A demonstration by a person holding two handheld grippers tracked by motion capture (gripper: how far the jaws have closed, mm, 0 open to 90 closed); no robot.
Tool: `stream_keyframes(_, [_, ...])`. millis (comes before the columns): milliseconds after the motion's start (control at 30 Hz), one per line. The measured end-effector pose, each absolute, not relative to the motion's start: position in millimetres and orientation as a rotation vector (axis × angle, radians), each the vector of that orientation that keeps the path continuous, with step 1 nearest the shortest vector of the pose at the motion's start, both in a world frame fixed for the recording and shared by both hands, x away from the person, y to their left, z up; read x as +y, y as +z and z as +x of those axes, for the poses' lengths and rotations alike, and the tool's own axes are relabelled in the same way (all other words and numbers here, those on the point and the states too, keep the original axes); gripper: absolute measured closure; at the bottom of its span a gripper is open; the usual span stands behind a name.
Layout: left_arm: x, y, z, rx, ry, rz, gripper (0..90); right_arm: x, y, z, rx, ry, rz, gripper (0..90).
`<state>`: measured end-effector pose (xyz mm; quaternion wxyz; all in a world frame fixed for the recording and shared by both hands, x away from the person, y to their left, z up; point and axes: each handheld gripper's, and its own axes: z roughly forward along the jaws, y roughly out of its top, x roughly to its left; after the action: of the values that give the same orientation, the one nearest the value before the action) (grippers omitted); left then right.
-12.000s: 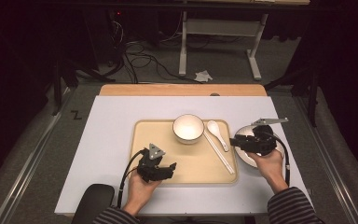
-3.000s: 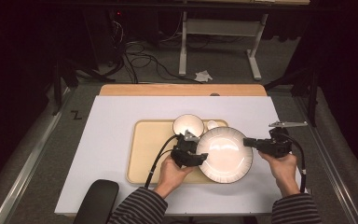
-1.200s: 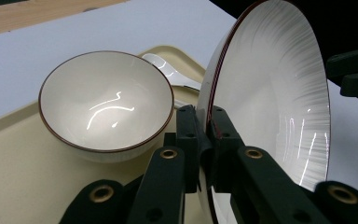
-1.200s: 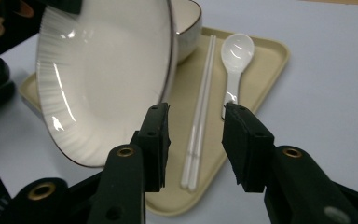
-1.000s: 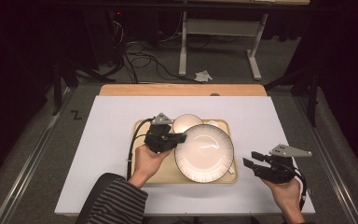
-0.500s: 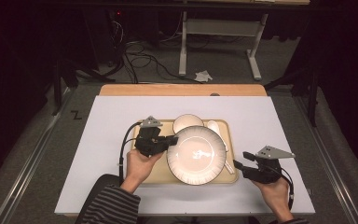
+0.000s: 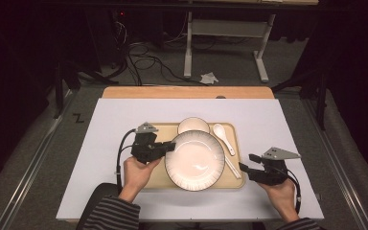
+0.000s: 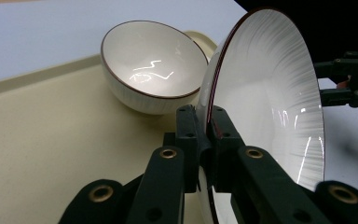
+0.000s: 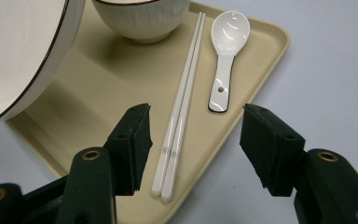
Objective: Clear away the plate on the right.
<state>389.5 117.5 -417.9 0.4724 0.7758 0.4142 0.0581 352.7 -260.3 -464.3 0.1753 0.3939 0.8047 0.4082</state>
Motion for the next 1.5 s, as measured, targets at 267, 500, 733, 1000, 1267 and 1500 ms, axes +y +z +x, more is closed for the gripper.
stream_keyframes(267, [128,-422,385,1.049,0.137,1.883,85.0,-259,-468,360,2.297,1.146,1.111,44.0])
stream_keyframes(500, [136,-425,383,1.087,0.138,1.866,85.0,-262,-468,364,2.294,1.168,1.122,44.0])
stream_keyframes(733, [150,-427,378,1.132,0.148,1.833,84.9,-260,-470,368,2.296,1.156,1.11,43.8])
stream_keyframes(1000, [169,-432,371,1.195,0.173,1.813,84.8,-254,-473,373,2.315,1.147,1.098,43.3])
stream_keyframes(1267, [180,-436,365,1.236,0.19,1.777,84.7,-248,-475,377,2.338,1.153,1.081,43.3])
stream_keyframes(1500, [189,-441,360,1.283,0.211,1.741,84.5,-244,-475,380,2.35,1.158,1.072,43.3])
